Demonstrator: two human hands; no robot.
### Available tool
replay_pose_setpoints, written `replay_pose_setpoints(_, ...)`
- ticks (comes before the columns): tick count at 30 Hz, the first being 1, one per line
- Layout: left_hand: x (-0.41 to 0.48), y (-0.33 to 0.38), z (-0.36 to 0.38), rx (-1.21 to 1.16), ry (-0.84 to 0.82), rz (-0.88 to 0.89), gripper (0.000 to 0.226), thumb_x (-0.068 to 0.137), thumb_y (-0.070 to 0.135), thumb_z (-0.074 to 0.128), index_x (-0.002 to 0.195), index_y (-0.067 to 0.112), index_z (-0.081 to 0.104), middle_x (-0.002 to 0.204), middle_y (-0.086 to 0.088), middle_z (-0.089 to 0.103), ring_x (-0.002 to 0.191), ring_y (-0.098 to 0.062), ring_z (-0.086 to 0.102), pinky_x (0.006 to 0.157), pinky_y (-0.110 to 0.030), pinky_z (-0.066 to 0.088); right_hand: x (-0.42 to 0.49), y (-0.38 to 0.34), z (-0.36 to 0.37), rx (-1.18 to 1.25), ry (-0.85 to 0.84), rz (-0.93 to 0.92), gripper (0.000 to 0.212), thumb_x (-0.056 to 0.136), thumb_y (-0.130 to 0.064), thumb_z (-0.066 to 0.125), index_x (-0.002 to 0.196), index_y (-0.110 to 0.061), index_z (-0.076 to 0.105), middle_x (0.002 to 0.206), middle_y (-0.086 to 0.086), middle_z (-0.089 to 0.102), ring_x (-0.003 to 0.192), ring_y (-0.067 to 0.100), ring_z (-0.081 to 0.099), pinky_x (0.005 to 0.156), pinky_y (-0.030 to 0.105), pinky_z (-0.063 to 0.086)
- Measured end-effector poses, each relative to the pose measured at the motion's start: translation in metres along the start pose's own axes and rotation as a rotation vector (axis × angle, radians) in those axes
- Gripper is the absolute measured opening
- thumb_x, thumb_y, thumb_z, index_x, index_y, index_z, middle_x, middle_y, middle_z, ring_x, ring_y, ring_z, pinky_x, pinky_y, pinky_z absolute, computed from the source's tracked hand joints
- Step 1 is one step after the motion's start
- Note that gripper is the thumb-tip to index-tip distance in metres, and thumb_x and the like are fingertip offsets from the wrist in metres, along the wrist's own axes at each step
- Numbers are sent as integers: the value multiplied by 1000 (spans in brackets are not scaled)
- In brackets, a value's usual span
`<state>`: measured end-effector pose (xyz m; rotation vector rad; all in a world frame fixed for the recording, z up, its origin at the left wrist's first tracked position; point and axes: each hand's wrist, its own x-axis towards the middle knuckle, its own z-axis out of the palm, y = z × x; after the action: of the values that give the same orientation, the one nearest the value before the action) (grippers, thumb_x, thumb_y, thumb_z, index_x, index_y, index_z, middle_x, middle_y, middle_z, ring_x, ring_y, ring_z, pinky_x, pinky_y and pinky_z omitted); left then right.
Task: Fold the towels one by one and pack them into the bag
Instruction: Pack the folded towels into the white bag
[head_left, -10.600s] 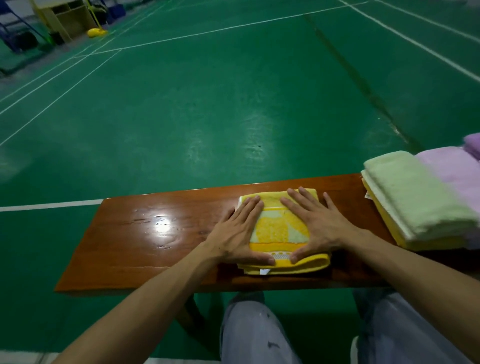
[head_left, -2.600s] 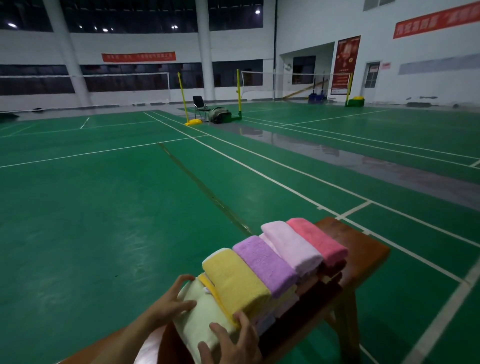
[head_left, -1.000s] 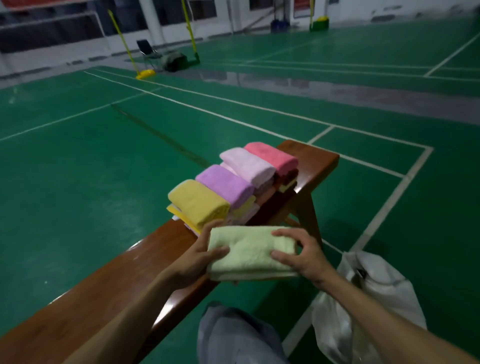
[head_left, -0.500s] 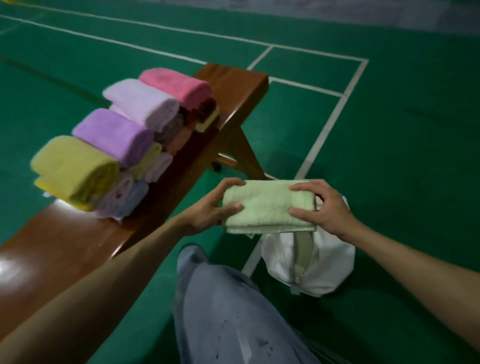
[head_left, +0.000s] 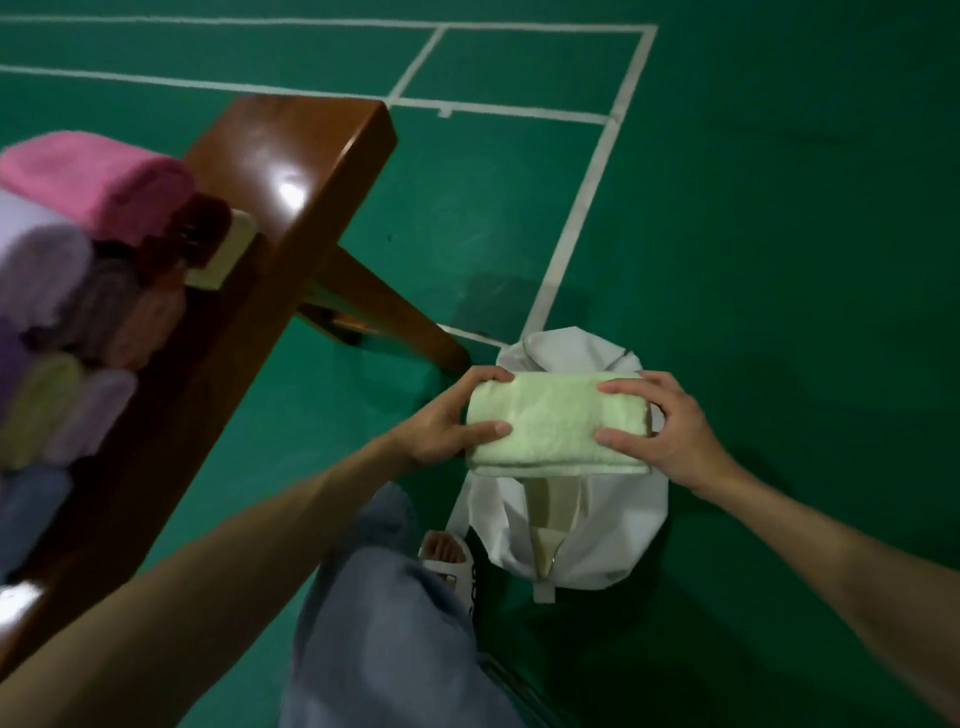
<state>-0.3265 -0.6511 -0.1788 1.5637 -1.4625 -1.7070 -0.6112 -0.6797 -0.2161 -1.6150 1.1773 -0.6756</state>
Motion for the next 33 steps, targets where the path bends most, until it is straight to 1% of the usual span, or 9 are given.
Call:
replay_pose_setpoints(3, 32, -27, 5, -47, -63, -8, 47, 90, 17, 67, 125, 36, 41, 124, 0, 42, 109, -23, 52, 78, -30, 54, 3, 34, 3, 3, 21, 58, 48, 55, -61, 85, 99, -61, 65, 129, -6, 45, 120, -9, 43, 93, 4, 34)
replay_pose_setpoints(7, 66, -66, 21, -119, -108, -17, 55, 80, 27, 75, 125, 39, 46, 130, -2, 40, 117, -27, 49, 85, -35, 55, 1, 77, 9, 2, 31, 112, 50, 57, -48, 84, 100, -64, 64, 128, -7, 46, 130, 13, 43, 97, 11, 39)
replay_pose_setpoints(12, 97, -117, 40, -242, -100, -77, 57, 84, 9, 72, 129, 33, 48, 126, -3, 44, 110, -22, 51, 84, -33, 56, 3, 129, 28, 37, 80, 216, 61, 44, -80, 78, 101, -61, 66, 128, -5, 48, 126, 17, 50, 103, 26, 45)
replay_pose_setpoints(16, 107, -156, 45, -360, -81, -127, 57, 81, 6, 74, 125, 37, 52, 128, -4, 46, 114, -28, 52, 87, -48, 55, 6, 151, 49, 41, 66, 275, 64, 44, -80, 78, 103, -59, 67, 126, -2, 49, 117, 15, 54, 90, 11, 47)
replay_pose_setpoints(20, 111, -176, 48, -498, -61, -152, 62, 74, 9, 76, 124, 39, 54, 129, -10, 48, 119, -39, 50, 90, -60, 50, 7, 161, 64, 76, 57, 303, 63, 46, -76, 81, 104, -55, 68, 122, -8, 51, 112, 10, 58, 91, 17, 49)
replay_pose_setpoints(24, 120, -160, 58, -686, -47, -132, 62, 78, 1, 72, 125, 37, 53, 125, -12, 50, 114, -37, 54, 88, -55, 53, 8, 162, 64, 146, 186, 312, 46, 61, -42, 87, 101, -56, 69, 127, 1, 55, 104, 1, 60, 85, 13, 49)
replay_pose_setpoints(28, 139, -144, 70, -497, -71, -59, 63, 82, 2, 71, 126, 41, 49, 128, -8, 48, 116, -32, 53, 87, -48, 56, 6, 169, 51, 84, 247, 313, 65, 71, -3, 83, 98, -59, 67, 130, 10, 56, 100, -2, 59, 81, 11, 49)
replay_pose_setpoints(30, 143, -150, 67, -401, -93, -52, 63, 81, 1, 71, 127, 39, 48, 127, -10, 46, 113, -34, 53, 84, -47, 57, 8, 172, 50, 48, 228, 322, 59, 68, -17, 87, 99, -63, 65, 129, 7, 54, 105, -3, 57, 87, 12, 47)
replay_pose_setpoints(33, 139, -166, 48, -271, -69, -104, 65, 80, 1, 72, 125, 41, 47, 123, -4, 46, 110, -30, 53, 85, -46, 57, 14, 173, 66, -13, 128, 360, 56, 57, -50, 90, 104, -64, 63, 131, -2, 48, 123, 13, 50, 105, 32, 44)
